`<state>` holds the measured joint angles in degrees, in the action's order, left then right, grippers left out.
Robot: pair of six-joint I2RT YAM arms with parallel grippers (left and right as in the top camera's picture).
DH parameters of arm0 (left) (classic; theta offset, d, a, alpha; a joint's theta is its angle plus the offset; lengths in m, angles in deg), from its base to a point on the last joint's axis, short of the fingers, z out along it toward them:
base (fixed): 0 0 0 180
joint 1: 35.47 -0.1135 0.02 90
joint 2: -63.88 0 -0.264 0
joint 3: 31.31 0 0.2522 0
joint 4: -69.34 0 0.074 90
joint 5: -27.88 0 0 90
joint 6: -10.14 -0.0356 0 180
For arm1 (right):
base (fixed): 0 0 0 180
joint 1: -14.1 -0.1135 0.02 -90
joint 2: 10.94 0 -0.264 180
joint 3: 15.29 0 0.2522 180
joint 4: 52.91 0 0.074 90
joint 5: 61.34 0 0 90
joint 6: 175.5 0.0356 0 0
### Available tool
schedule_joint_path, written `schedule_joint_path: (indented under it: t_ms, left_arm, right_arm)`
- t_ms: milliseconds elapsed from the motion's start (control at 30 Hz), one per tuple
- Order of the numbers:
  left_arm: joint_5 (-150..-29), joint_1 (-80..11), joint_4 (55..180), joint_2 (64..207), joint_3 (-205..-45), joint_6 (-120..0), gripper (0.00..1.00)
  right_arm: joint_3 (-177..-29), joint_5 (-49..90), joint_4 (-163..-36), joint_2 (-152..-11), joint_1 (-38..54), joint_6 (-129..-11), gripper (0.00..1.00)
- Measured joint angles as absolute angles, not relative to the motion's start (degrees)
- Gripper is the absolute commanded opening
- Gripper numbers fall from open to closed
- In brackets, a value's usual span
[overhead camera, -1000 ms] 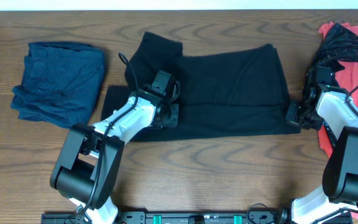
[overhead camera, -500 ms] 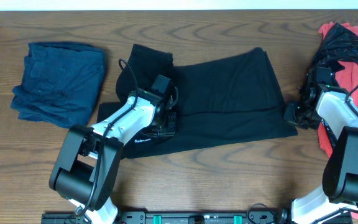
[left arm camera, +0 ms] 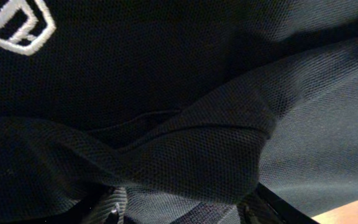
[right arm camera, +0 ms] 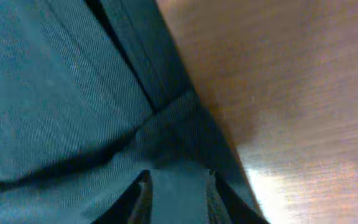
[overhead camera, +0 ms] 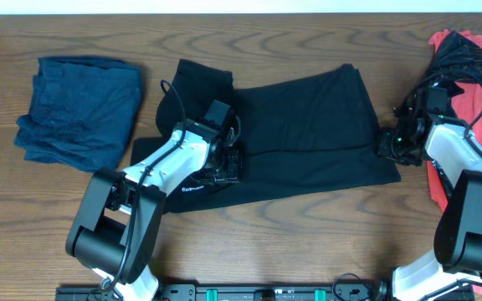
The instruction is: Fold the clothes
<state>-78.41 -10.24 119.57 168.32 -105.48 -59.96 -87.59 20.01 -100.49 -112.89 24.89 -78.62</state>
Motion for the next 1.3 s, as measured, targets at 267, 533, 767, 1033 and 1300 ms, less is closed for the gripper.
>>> schedule_joint_path:
  t_ms: [267, 533, 767, 1033, 1300]
  left_arm:
    - [-78.48, -10.24, 119.52, 168.32, -105.48, -59.94, 0.59]
    - [-78.48, -10.24, 119.52, 168.32, -105.48, -59.94, 0.59]
    - [-78.48, -10.24, 119.52, 168.32, -105.48, -59.94, 0.59]
    - [-78.48, -10.24, 119.52, 168.32, -105.48, -59.94, 0.59]
    - [-78.48, -10.24, 119.94, 168.32, -105.48, -59.94, 0.59]
  right_arm:
    - [-85.93, 20.04, -94.24, -112.89, 24.89, -78.77, 0.12]
    - [-85.89, 20.01, -93.8, -112.89, 24.89, -78.56, 0.01]
    - [-85.86, 19.75, -92.95, -112.89, 24.89, -78.51, 0.05]
    - [-84.47, 17.87, -93.54, -112.89, 24.89, -79.28, 0.06]
    - [-83.42, 23.69, -96.53, -112.32, 24.67, -78.21, 0.01]
